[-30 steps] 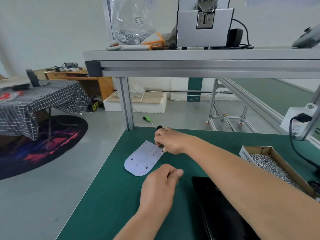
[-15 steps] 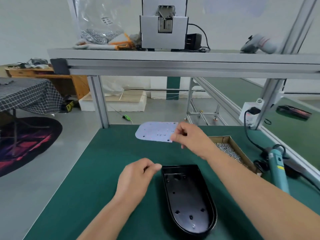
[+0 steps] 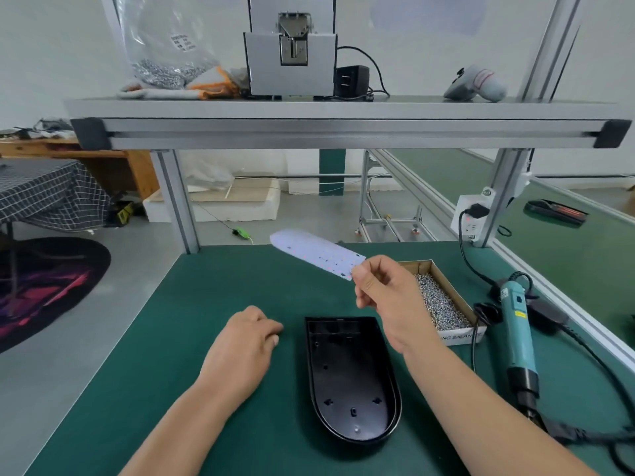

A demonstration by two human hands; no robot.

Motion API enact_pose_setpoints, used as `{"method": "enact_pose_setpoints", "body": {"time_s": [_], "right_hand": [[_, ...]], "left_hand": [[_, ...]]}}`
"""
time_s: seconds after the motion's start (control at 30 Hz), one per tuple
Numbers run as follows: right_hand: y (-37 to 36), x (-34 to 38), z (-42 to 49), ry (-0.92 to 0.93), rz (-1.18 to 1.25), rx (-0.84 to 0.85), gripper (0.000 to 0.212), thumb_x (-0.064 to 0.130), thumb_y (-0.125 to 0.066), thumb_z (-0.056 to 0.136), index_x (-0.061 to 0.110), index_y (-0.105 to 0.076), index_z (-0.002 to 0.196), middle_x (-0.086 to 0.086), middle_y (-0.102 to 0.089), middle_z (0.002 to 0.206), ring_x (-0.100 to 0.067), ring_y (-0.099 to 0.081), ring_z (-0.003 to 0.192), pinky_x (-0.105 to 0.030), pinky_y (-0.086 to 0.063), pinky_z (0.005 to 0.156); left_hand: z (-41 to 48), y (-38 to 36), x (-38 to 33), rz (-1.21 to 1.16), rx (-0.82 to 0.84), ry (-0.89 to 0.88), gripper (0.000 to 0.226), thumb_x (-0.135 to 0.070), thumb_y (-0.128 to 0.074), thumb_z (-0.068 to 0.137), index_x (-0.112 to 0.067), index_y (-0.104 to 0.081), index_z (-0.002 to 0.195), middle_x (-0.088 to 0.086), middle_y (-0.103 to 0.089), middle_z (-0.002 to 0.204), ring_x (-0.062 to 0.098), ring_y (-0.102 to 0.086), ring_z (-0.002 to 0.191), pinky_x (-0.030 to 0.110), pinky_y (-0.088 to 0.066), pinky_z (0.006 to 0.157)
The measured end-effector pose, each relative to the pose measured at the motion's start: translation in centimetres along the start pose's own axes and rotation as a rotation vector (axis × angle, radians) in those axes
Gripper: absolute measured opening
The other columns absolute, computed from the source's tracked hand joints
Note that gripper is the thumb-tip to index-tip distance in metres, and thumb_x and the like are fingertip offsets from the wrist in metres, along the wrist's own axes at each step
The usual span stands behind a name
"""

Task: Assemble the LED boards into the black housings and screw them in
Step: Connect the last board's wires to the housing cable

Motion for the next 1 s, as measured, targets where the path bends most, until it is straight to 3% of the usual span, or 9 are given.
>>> {"method": "enact_pose_setpoints", "body": {"time_s": [0.13,0.2,0.27,0.43,0.63,0.77,0.83,0.93,1.0], "right_hand": [[0.4,0.9,-0.3,0.106,-0.256,0.049,0.018,0.03,-0.075,0.092,0.021,-0.062,0.083,0.004,-0.059,0.071,-0.014,-0.055,0.062,-0.024,-0.049,0.065],[0.1,1.1,-0.8,0.141,-0.386,0.107,0.017,0.034,-0.075,0.09,0.027,-0.061,0.084,0.013,-0.059,0.074,-0.007,-0.054,0.066,-0.018,-0.045,0.066],[-0.6,1.4,-1.3,0.165,-0.441,0.186,0.016,0.03,-0.076,0.09,0.029,-0.061,0.085,0.017,-0.06,0.077,-0.001,-0.052,0.07,-0.015,-0.042,0.068],[-1.6,3.0,-2.4,0.181,-0.454,0.408,0.019,0.016,-0.078,0.092,0.027,-0.064,0.087,0.017,-0.062,0.079,0.001,-0.051,0.072,-0.012,-0.041,0.071],[-3.3,4.9,-3.6,0.172,-0.344,0.543,0.013,0.024,-0.078,0.093,0.027,-0.067,0.086,0.011,-0.062,0.077,-0.008,-0.051,0.07,-0.021,-0.045,0.068],[-3.7,6.0,-3.9,0.212,-0.269,0.521,0.024,0.05,-0.081,0.088,0.031,-0.07,0.097,-0.003,-0.064,0.09,-0.021,-0.049,0.072,-0.034,-0.045,0.069],[-3.3,6.2,-3.8,0.244,-0.337,0.472,0.05,0.069,-0.072,0.086,0.03,-0.07,0.117,0.011,-0.066,0.093,-0.017,-0.047,0.073,-0.028,-0.043,0.071],[-2.9,6.1,-3.9,0.296,-0.463,0.499,0.089,0.086,-0.055,0.081,0.021,-0.062,0.143,0.013,-0.064,0.136,-0.017,-0.054,0.121,-0.025,-0.042,0.1],[-3.1,5.6,-4.0,0.253,-0.483,0.524,0.076,0.068,-0.073,0.083,0.017,-0.065,0.138,0.002,-0.058,0.145,-0.016,-0.035,0.148,-0.03,-0.033,0.12]], "left_hand": [[-0.7,2.6,0.2,-0.208,-0.371,0.109,0.031,-0.006,-0.052,0.102,-0.025,-0.074,0.115,-0.01,-0.061,0.114,0.018,-0.06,0.113,0.033,-0.046,0.094],[-1.3,4.9,-0.2,-0.286,-0.641,0.078,0.024,-0.011,-0.051,0.102,-0.025,-0.067,0.113,-0.012,-0.058,0.115,0.016,-0.054,0.115,0.035,-0.042,0.097],[-1.7,6.1,-0.9,-0.356,-0.683,-0.008,0.027,-0.026,-0.048,0.102,-0.026,-0.063,0.124,-0.015,-0.056,0.126,0.011,-0.049,0.125,0.031,-0.038,0.105],[-1.9,5.6,-2.3,-0.357,-0.309,-0.14,0.06,-0.065,-0.042,0.1,-0.036,-0.052,0.152,-0.036,-0.042,0.152,-0.008,-0.029,0.148,0.018,-0.022,0.117],[-2.1,5.3,-3.0,-0.61,0.064,-0.131,0.044,-0.076,-0.06,0.084,-0.057,-0.07,0.123,-0.015,-0.073,0.116,0.004,-0.069,0.107,0.022,-0.052,0.09],[-2.9,5.3,-2.8,-1.071,0.327,-0.051,0.042,-0.051,-0.08,0.084,-0.017,-0.077,0.108,0.011,-0.076,0.1,0.021,-0.07,0.079,0.028,-0.056,0.068],[-3.2,5.5,-2.7,-1.298,0.333,-0.016,0.039,-0.032,-0.083,0.083,-0.003,-0.071,0.106,0.023,-0.073,0.1,0.029,-0.072,0.075,0.035,-0.059,0.064],[-3.5,5.8,-2.9,-1.479,0.354,-0.053,0.04,-0.025,-0.085,0.083,-0.001,-0.066,0.109,0.026,-0.071,0.101,0.032,-0.074,0.074,0.039,-0.062,0.065],[-3.7,5.8,-3.1,-1.544,0.408,-0.084,0.049,-0.028,-0.093,0.08,-0.003,-0.064,0.111,0.026,-0.07,0.103,0.033,-0.074,0.077,0.04,-0.062,0.066]]}}
Point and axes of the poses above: each hand's wrist, its own z-axis towards the middle knuckle, its own y-axis out of the back of the hand, x = y × z, the point moved 3 cm from there along z, towards the middle knuckle
